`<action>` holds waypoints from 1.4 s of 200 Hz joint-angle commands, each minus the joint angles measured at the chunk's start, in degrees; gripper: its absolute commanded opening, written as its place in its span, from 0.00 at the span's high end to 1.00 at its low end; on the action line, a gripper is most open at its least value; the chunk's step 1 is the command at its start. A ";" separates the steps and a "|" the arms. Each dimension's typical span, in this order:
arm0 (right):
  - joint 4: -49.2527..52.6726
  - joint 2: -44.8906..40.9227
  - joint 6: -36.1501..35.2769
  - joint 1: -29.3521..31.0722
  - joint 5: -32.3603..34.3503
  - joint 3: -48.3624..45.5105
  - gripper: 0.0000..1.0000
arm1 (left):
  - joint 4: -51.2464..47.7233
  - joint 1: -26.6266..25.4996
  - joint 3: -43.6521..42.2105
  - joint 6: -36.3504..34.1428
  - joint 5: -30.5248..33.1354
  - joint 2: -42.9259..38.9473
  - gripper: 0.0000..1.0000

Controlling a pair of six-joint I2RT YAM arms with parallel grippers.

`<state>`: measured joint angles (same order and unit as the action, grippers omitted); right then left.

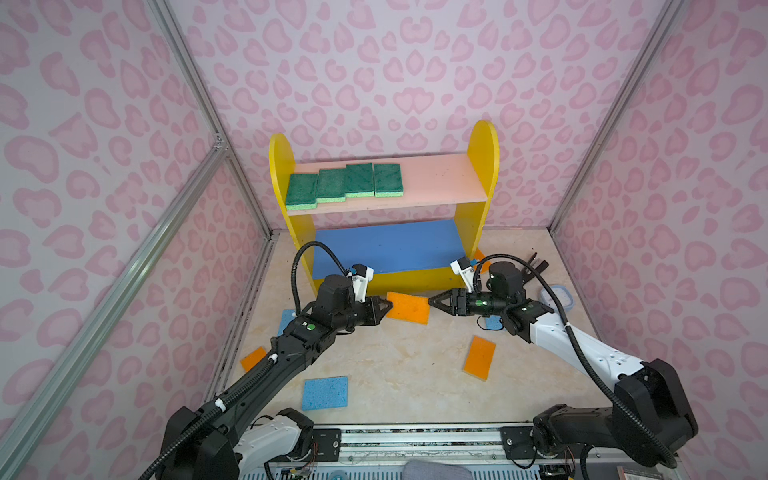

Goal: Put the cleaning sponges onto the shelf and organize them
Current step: 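Hand the orange sponge from the left gripper to the right gripper, then carry the orange sponge with the right gripper to the blue lower shelf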

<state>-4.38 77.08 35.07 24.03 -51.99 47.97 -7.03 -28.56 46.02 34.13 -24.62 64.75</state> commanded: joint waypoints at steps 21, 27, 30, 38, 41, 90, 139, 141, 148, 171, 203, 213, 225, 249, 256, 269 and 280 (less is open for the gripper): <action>-4.93 1.73 2.11 0.21 -3.41 0.74 0.50 | 2.31 0.34 1.41 -0.03 -1.78 0.81 0.96; -5.01 1.96 2.15 0.23 -3.47 0.93 0.51 | 2.35 0.43 1.48 -0.03 -1.90 0.91 0.96; -5.17 2.15 2.26 0.23 -3.47 0.95 0.51 | 2.45 0.43 1.52 -0.03 -1.92 0.90 0.96; -5.69 2.43 2.66 0.23 -3.71 1.07 0.53 | 2.43 0.43 1.50 -0.03 -2.01 0.99 0.96; -5.92 2.66 2.84 0.27 -3.81 1.20 0.54 | 2.45 0.41 1.50 -0.03 -2.01 0.99 0.96; -7.42 4.06 4.03 0.58 -4.61 2.07 0.76 | 2.56 0.52 2.01 -0.03 -2.28 1.34 0.96; -8.88 3.55 5.37 0.97 -2.74 0.89 0.93 | 1.32 0.69 1.99 0.15 -0.06 0.43 0.49; -9.00 3.48 5.54 1.01 -2.48 0.75 0.94 | 1.16 0.69 1.84 0.15 0.32 0.21 0.44; -9.70 3.03 6.08 1.03 -1.62 0.25 0.96 | 0.71 0.69 1.52 0.21 1.59 -0.54 0.26; -13.67 1.36 10.54 1.58 2.90 -2.11 1.00 | -1.08 0.69 0.03 0.74 7.41 -3.42 0.02; -18.70 -1.80 17.40 3.21 13.64 -5.31 1.00 | -4.47 0.95 -3.47 3.26 18.73 -7.90 0.02; -19.20 -2.57 18.79 4.40 18.11 -5.53 1.00 | -5.29 1.12 -4.89 4.45 22.11 -9.40 0.02; -19.41 -3.05 20.08 6.21 23.54 -5.08 1.00 | -6.06 1.31 -6.64 6.32 25.54 -11.13 0.02; -20.94 -1.12 23.16 10.49 33.16 -2.69 1.00 | -7.15 1.66 -9.70 9.71 30.41 -14.31 0.02; -21.46 -0.08 24.01 11.69 35.74 -1.82 1.00 | -7.36 1.74 -10.48 10.68 31.35 -15.09 0.02; -22.66 2.35 25.40 13.76 39.85 0.20 1.00 | -7.98 1.84 -11.62 12.19 33.01 -16.08 0.02; -23.59 4.62 26.62 15.05 42.57 2.15 1.00 | -8.25 1.84 -12.69 13.23 34.04 -16.75 0.02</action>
<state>-23.51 78.32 57.63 36.93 -20.91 47.46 -14.04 -26.79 35.07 43.27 3.49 49.30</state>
